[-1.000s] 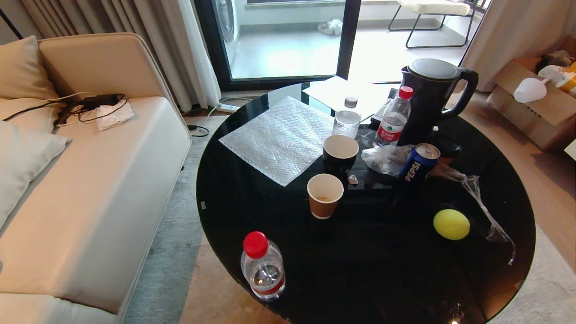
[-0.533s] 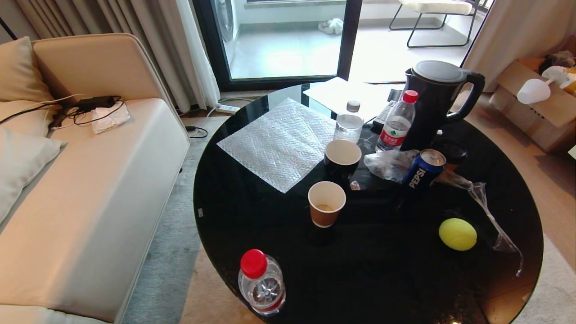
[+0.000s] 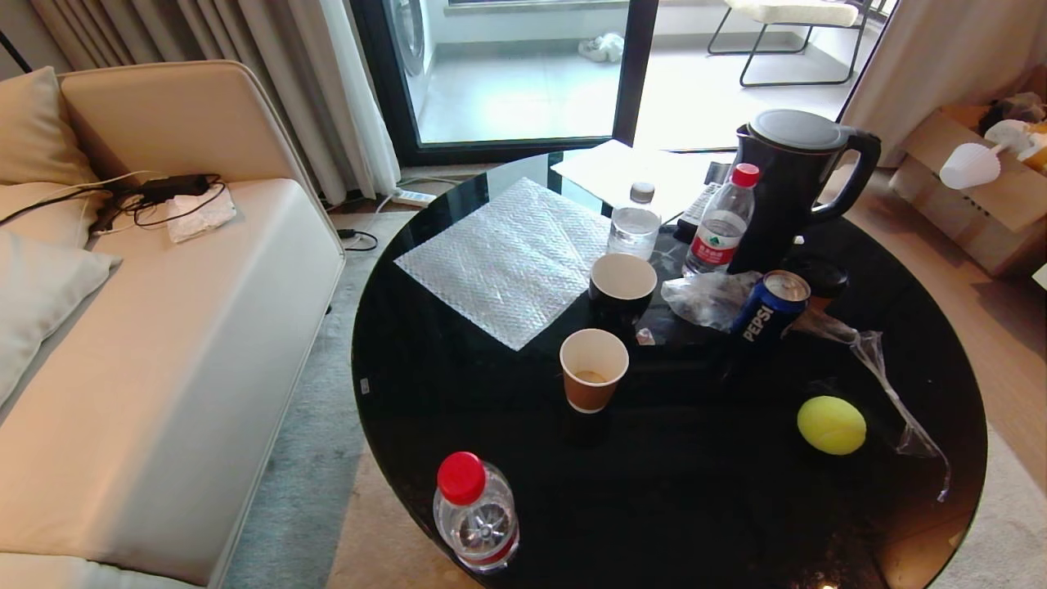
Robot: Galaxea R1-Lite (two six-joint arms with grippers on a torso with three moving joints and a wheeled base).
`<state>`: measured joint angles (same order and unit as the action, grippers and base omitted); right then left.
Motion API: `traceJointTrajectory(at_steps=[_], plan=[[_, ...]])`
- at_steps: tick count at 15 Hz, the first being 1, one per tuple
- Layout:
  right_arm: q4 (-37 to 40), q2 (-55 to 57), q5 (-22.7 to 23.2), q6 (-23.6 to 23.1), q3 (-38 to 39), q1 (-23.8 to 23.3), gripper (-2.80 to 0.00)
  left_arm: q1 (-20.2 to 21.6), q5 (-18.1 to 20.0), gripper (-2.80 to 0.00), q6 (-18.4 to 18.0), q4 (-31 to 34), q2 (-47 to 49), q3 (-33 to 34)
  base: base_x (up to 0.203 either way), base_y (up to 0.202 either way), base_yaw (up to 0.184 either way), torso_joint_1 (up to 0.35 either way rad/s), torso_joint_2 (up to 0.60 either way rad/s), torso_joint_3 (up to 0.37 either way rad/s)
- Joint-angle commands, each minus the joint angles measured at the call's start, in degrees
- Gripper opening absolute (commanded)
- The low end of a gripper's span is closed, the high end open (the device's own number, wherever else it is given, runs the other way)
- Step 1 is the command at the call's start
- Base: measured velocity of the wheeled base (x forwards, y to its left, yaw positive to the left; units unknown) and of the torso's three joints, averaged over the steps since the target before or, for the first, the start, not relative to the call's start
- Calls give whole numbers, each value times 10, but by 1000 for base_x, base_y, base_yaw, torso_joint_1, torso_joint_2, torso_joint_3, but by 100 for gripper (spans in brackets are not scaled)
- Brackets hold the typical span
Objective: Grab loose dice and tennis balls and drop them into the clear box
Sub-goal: Pick up the ball on the table
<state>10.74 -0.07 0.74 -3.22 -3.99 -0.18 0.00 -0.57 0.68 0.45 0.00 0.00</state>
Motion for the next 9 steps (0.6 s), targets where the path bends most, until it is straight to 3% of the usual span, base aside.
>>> traceJointTrajectory(at_steps=[1, 5, 9], plan=[[1, 0, 0, -1, -1, 0, -280, 0, 0, -280, -1, 0, 0, 1, 0, 0, 0, 0, 0, 0], [1, 0, 0, -1, -1, 0, -280, 0, 0, -280, -1, 0, 0, 1, 0, 0, 0, 1, 1, -7], [1, 0, 0, -1, -1, 0, -280, 0, 0, -280, 0, 0, 0, 1, 0, 0, 0, 1, -1, -175]])
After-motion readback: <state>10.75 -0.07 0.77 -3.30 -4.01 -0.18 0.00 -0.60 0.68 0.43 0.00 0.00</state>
